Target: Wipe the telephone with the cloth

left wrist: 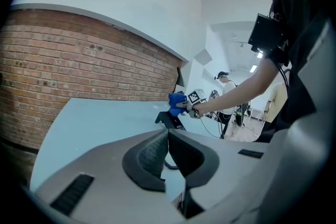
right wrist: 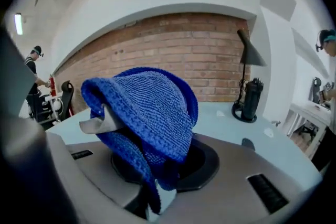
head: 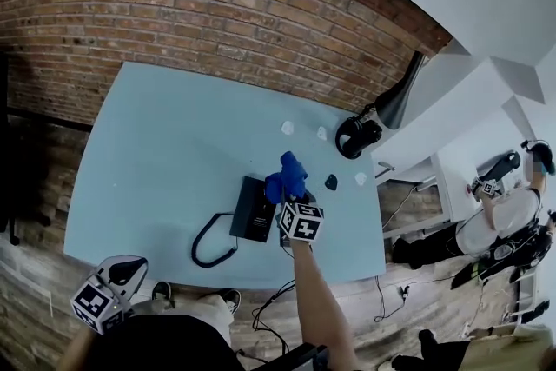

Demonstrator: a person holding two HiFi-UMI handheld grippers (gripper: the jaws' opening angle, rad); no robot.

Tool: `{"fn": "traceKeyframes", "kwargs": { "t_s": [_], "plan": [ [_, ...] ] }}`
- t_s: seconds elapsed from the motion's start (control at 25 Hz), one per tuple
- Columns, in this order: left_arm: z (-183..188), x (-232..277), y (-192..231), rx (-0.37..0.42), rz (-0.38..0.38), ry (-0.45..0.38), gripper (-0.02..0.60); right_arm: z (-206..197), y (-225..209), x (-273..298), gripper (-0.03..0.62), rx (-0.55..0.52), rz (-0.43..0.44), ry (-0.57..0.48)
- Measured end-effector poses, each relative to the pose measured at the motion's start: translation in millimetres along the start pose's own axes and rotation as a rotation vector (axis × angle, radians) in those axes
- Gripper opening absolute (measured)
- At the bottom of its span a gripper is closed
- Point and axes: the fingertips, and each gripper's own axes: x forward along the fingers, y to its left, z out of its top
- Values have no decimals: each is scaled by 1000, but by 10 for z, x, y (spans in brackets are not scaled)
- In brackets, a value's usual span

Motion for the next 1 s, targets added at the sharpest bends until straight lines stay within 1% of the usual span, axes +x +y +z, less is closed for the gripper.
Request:
{"fn": "traceKeyframes", "kwargs": {
  "t_s": [0.08,0.12,0.2,0.32,0.4,0.68,0.88,1.0],
  "plan": [
    [-15,4,-12,-9,4,15,12,-330,59,76,97,-17,22,101],
    [-19,3,-11,-13,7,19,14,-417,92,81,97,-30,29,114],
    [-27,-3,10,-11,15,21,12,-474,143,61,97,-43,24,96],
    [-38,-4,46,11,28,13,12,-511,200,29,97,-71,14,74],
    [-37,-10,34,10,27,22,12,-547,220,13,97,-70,12,72],
    [-76,-109,101,33,40,2,12,-685,260,-49,97,12,22,83],
    [-69,-156,102,31,35,-1,13,-755,275,-101,97,47,17,97],
    [-84,-182,88,15,30,14,12,-791,283,-123,97,56,10,105]
  ]
}}
